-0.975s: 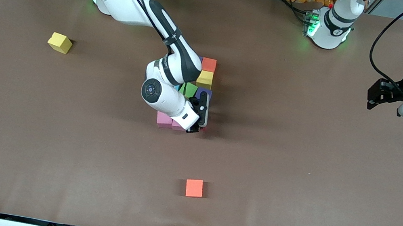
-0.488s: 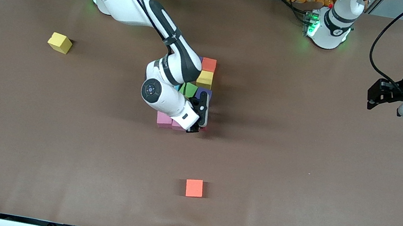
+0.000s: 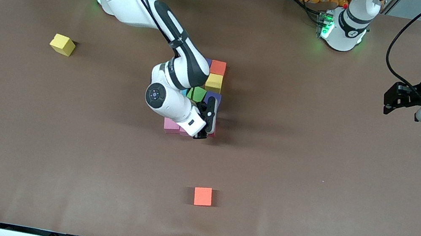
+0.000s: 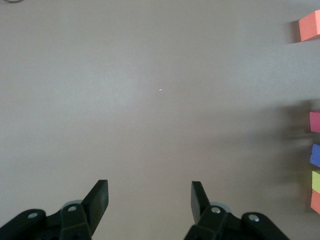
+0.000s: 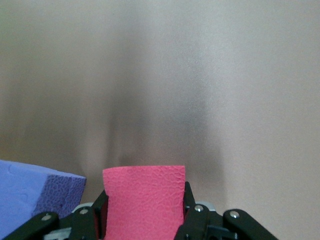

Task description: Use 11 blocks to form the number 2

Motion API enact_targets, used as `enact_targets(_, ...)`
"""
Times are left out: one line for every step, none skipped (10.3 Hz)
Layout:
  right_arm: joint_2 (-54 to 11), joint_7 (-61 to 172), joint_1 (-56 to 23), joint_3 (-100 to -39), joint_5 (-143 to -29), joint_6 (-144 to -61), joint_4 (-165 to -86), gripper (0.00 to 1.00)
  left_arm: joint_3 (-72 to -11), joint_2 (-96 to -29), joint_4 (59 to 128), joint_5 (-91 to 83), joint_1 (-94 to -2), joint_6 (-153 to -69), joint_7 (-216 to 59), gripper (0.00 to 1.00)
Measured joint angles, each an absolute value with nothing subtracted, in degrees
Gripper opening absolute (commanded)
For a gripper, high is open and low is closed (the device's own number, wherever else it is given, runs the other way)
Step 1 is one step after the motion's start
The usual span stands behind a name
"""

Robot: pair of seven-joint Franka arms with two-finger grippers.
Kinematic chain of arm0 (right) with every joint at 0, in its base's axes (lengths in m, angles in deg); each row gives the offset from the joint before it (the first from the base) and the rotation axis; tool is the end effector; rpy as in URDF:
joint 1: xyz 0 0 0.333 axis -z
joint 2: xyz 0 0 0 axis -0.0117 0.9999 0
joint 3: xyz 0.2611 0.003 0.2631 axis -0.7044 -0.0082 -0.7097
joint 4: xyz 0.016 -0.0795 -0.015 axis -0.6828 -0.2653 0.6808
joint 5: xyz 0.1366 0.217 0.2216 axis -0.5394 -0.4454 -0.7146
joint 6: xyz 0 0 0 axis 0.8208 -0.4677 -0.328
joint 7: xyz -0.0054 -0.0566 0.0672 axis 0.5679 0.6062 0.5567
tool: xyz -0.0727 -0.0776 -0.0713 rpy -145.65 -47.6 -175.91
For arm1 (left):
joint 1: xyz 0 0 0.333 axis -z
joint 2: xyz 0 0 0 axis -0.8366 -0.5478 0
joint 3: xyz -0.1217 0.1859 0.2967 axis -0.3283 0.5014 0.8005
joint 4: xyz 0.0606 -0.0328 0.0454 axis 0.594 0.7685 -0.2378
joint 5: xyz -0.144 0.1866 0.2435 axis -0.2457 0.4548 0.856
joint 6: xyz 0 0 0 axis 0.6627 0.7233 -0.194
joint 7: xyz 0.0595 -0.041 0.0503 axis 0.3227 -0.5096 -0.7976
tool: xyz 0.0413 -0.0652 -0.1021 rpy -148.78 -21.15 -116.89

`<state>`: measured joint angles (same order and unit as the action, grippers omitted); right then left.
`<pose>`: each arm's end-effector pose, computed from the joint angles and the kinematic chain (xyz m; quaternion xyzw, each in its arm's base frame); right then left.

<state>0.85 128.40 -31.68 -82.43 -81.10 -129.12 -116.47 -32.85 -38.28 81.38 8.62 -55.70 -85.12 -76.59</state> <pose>0.5617 0.4469 0.2473 -0.6859 -0.6891 -0.1273 0.1964 0.5053 -0.0855 0.6650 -0.9981 0.0524 -0.0240 0.0236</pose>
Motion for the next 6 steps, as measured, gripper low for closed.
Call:
enact_targets(0.9,128.4,-31.7,-82.4,-81.2,-129.1,-116.5,0.05,-32.9,-38.3,81.4,8.6,-55.7,-85.1,-76.6,0.75)
enact_targets(0.9,128.4,-31.7,-82.4,-81.2,-129.1,-116.5,0.06,-32.9,-38.3,81.4,8.6,-55.7,-85.1,-76.6,0.75)
enact_targets(0.9,128.4,-31.7,-82.4,-81.2,-129.1,-116.5,0.09,-32.9,-38.3,81.4,8.6,-55.7,-85.1,-76.6,0.75)
enact_targets(0.9,128.4,-31.7,-82.4,-81.2,-129.1,-116.5,0.71,-32.9,-38.3,81.5,8.6,-55.7,-85.1,-76.6,0.75)
enact_targets(0.9,128.5,-31.7,-82.4,-81.2,-129.1,-116.5,1.0,-32.9,-38.3,81.5,8.6,-55.8,-85.1,-76.6,0.75)
enact_targets(0.9,128.8,-31.6,-82.4,-81.2,-129.1,-116.7,1.0,-32.9,-38.3,81.5,8.6,-55.8,-85.1,-76.6,0.75)
